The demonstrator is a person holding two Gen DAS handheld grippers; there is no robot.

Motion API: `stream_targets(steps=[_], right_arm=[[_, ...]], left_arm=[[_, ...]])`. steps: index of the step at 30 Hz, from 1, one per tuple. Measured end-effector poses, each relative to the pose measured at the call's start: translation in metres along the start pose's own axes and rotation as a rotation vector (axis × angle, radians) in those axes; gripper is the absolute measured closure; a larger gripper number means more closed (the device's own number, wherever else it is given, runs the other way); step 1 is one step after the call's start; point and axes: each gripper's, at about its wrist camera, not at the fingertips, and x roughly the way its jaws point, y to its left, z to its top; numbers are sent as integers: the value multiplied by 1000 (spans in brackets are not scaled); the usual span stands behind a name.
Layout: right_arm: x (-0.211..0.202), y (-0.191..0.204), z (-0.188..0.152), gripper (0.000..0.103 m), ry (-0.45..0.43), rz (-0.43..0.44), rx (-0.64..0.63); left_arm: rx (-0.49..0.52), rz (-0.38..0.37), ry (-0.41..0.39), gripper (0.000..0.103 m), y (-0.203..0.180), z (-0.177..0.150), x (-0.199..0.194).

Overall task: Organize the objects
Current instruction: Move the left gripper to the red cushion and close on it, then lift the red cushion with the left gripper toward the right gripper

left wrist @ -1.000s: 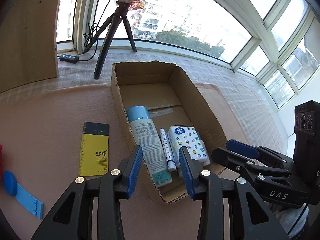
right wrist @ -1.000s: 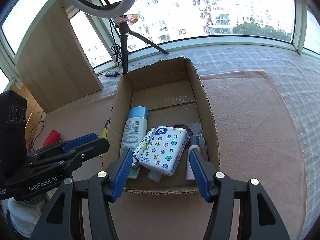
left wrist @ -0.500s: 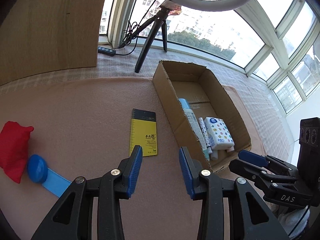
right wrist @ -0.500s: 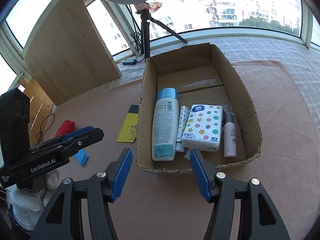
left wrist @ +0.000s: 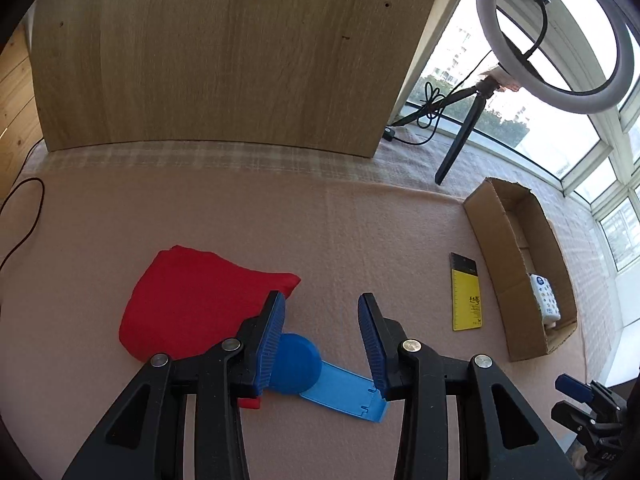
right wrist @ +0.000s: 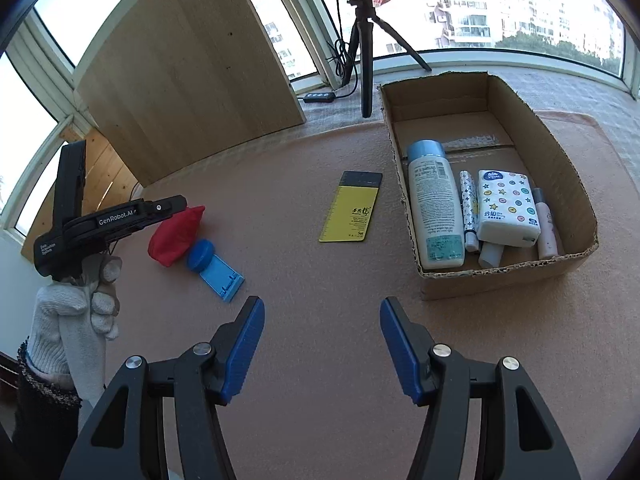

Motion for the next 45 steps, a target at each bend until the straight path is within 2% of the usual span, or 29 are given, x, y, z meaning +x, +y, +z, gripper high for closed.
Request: stream_targets(steps=[9,13,18,23,29,32,35,39,45], right_arm=[[11,21,-16,47,25,12,27],[10,21,-24,47,31,-2,44],[7,12,-31,47,39,-31,78],[5,5,-34,47,46,-43,100],[9,11,-29,47,51,-29,85],[12,18,-26,47,57,-13,65],[14,23,-25,47,59,0,48],[19,33,-22,47,69,24,15],[24,43,-22,47,78,54,-8]], left_arm=[[34,120,60,62,54,32,22],[32,145,93,62,71,42,39],[52,171,138,62,75,46,67],[49,186,134,60,82,41,72],[63,202,136,60,85,21,71],[48,210,158,60,96,3,70],[29,209,137,60,106,-18,61],[-10,194,120,60,115,-44,44],[-151,147,57,62,123,-97,8]])
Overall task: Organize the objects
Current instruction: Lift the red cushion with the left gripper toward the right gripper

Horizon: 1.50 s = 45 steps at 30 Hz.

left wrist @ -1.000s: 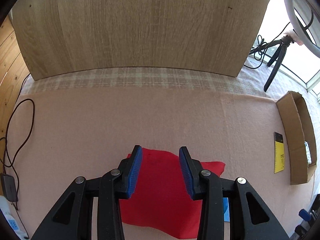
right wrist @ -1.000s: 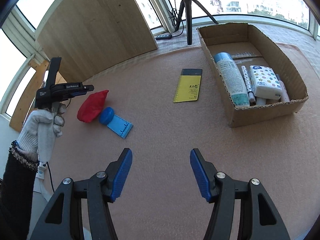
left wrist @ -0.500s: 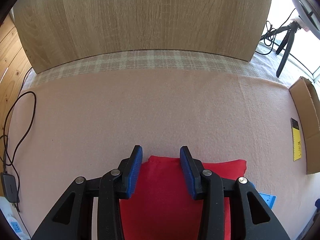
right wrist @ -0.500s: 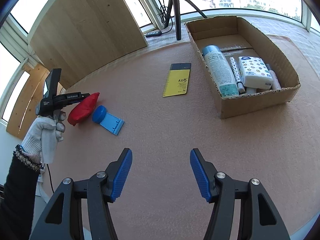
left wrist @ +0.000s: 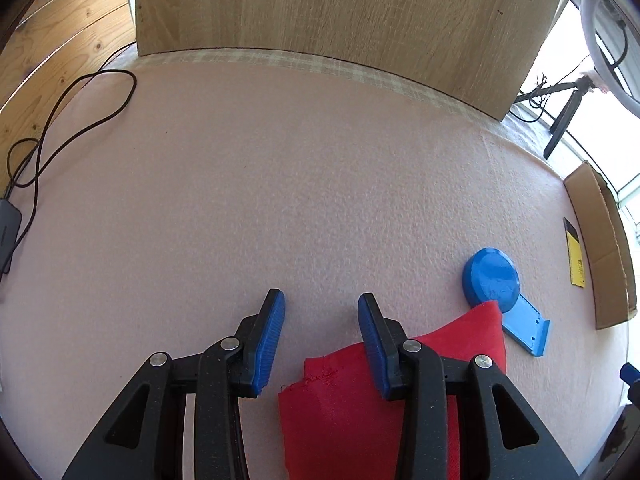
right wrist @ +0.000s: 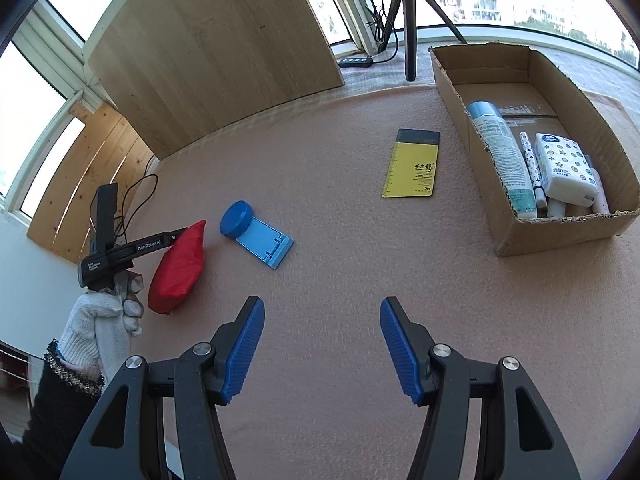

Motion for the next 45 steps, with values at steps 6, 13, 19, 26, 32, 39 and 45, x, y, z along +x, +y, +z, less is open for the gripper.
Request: stream_targets(steps=[6,13,19,26,32,39,45], right_arm=[[2,3,-6,47,18,14,-17],[0,-2,-21,47,24,42,5],[-1,-10,-35,47,2,80,49],[1,-8,-43,47,-6,86,34],[5,0,-47,47,45,95,16],[1,1,-68,47,124,105,13],[-1,7,-86,47,155,118,12]], left_arm=[[-62,-57,2,57,-11,-46,-19],[-95,-73,-8,54,8,-66,-41],[-96,-114,13,54,16,-80,-46],[-44,-190,57,54,-21,-114,-51],[36,-183,56,54,-54,-142,-61],[89,-255,94,54,-57,-159,-80],[176,-357,144,54,-88,-180,-91]])
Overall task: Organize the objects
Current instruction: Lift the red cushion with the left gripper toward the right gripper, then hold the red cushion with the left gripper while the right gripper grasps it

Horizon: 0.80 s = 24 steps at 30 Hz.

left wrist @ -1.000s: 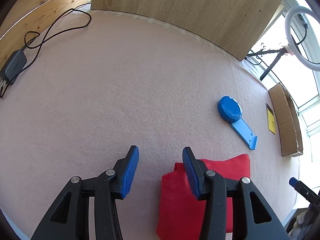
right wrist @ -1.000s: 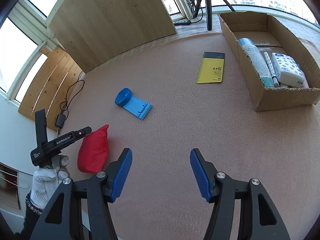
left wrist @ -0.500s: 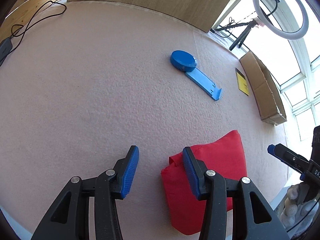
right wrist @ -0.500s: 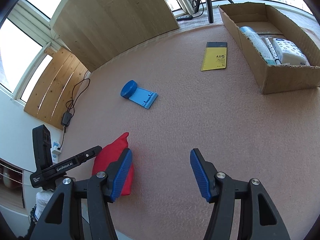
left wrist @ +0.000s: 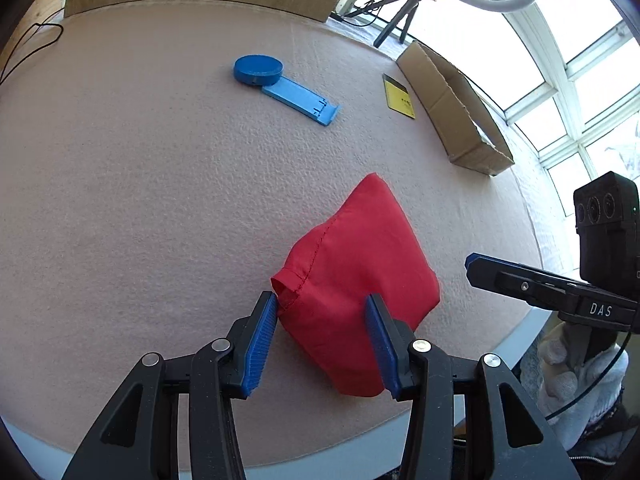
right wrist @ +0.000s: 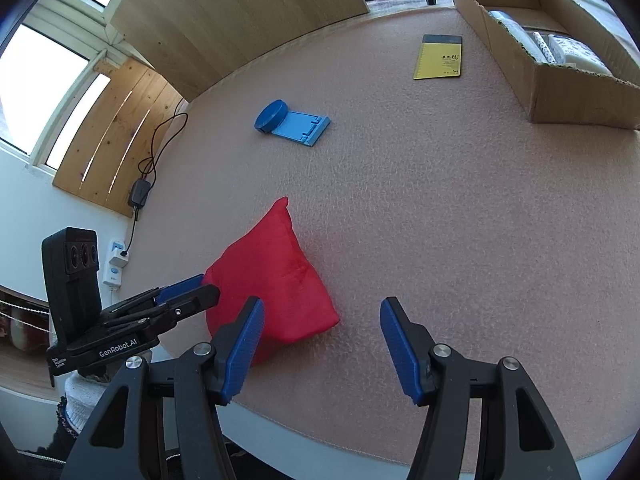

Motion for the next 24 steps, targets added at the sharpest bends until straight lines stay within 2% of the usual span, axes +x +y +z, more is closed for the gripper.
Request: stream_targets(steps=[4,10,16,24], right_arm=[[0,0,-4,47,12,5,18],[3,4,-14,48,61,48,21],[22,12,-13,65,99,102,25],[33,1,8,68,77,117,73]], left_arm=[[57,-14,15,54,-18,-4,0],[70,38,-40,54,-14,1,-15],[103,-5,21,55,-11,6,3],[81,-63,10,55,-22,17,21]])
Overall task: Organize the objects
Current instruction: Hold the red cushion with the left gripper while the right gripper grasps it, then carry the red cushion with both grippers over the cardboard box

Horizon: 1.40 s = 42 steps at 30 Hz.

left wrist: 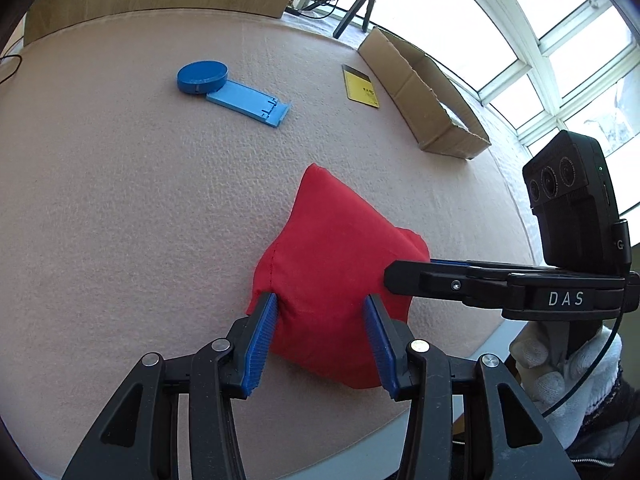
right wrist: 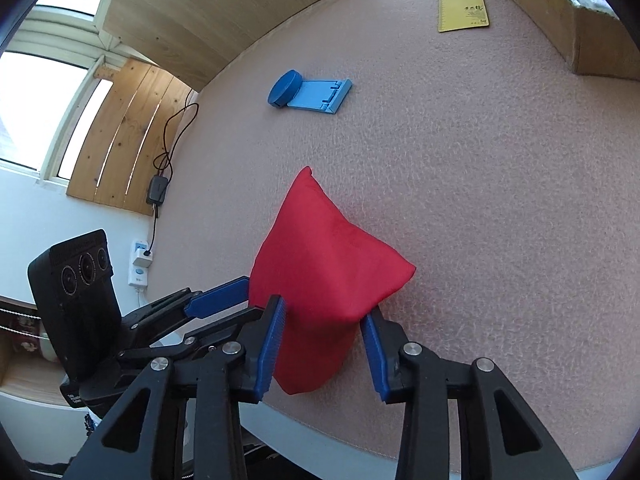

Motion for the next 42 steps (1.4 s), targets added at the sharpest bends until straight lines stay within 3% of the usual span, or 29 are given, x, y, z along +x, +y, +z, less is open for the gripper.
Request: stream_targets(steps=[10,15,19,25,33,42], right_arm=[[-11,-12,49,66,-100,-96,-41],[-26,-21,48,52,-129,-122,-10],[-25,-27,34,50,-97,-102,18],[-11,-27,18,50,-54,-75,26],[-18,-30,25,57,-73,-101,-3],[-47,-31,39,57,-145,-124,-51]], left_arm=[[26,-6,-1,53,-29,26,27],[64,46,-14,32,-31,33,20],[95,39,34,30,-27,33,27],[115,4,60,35,-34,30,40],[125,-13,34,55,-49,38,42],[166,-33,-21,56,-83,65,40]])
